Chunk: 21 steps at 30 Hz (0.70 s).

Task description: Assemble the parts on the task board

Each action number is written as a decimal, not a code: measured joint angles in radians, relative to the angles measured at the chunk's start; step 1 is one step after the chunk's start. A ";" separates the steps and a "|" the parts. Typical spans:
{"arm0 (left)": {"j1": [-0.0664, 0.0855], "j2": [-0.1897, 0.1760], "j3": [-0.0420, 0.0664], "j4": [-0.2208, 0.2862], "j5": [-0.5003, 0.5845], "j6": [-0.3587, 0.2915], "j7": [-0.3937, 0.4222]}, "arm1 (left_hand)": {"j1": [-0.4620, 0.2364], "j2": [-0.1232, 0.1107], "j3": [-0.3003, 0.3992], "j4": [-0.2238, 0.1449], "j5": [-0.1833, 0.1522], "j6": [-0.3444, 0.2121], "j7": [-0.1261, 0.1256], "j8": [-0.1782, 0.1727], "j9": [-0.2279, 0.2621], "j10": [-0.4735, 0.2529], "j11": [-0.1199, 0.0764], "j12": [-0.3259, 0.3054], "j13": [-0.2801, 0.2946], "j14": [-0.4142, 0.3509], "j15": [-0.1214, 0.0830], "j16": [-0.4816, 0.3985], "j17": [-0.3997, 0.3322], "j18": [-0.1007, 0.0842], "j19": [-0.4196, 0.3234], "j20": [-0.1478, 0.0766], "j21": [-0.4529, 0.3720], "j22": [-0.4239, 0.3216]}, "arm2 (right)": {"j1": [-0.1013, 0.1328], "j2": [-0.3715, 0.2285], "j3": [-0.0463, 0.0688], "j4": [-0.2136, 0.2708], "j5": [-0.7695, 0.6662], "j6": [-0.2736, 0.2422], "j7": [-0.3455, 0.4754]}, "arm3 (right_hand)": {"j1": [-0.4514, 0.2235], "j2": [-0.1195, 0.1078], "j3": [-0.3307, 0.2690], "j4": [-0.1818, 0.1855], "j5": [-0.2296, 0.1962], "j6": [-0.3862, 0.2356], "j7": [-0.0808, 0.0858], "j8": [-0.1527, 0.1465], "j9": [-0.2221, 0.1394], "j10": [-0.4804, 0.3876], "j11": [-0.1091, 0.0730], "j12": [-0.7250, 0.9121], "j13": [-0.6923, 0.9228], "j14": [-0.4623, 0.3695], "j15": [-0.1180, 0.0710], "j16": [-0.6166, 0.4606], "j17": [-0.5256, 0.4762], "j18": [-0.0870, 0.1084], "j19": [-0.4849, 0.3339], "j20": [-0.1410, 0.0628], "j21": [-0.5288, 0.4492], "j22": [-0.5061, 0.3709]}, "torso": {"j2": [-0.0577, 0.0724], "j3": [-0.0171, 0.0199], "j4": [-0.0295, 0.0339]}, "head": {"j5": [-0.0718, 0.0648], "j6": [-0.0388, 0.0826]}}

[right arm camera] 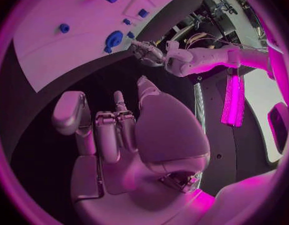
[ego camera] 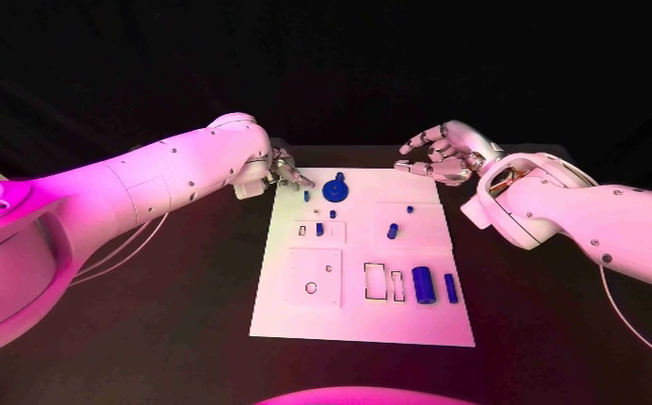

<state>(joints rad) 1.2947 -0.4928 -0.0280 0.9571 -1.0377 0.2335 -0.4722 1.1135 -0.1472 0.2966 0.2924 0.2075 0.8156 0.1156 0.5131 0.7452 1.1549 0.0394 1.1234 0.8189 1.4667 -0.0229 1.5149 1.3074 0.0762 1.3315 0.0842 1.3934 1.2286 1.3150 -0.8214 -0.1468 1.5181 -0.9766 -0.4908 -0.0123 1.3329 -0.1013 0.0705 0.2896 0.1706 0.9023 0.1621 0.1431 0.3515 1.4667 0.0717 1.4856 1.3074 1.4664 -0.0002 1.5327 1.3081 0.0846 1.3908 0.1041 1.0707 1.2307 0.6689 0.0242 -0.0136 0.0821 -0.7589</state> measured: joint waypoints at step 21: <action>-0.004 0.018 -0.011 -0.018 0.036 0.031 0.009 | 0.029 0.029 0.011 -0.003 0.005 0.023 -0.009 0.004 -0.007 0.021 -0.007 0.018 0.019 0.000 0.000 0.010 0.000 0.000 0.010 -0.003 0.011 0.018 | 0.000 0.005 0.000 -0.003 0.004 -0.009 0.007 | 0.000 0.000 0.000 0.000 0.000 0.000 0.000 0.000 0.000 0.000 0.000 0.000 0.000 0.000 0.000 0.000 0.000 0.000 0.000 0.000 -0.005 -0.002 | 0.000 0.0013 -0.0006 | 0.001 -0.001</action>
<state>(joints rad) 1.2911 -0.4750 -0.0390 0.9390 -1.0016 0.2649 -0.4632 1.1421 -0.1186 0.3080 0.2896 0.2125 0.8386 0.1069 0.5168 0.7387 1.1763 0.0321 1.1413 0.8380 1.4667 -0.0229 1.5246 1.3073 0.0761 1.3420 0.0807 1.4046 1.2471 1.3151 -0.8163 -0.1468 1.5152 -0.9730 -0.5002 -0.0053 1.3329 -0.1013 0.0705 0.2896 0.1705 0.9024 0.1621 0.1431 0.3515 1.4667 0.0717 1.4855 1.3073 1.4664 -0.0002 1.5327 1.3078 0.0845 1.3909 0.1041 1.0659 1.2283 0.6686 0.0255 -0.0142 0.0830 -0.7603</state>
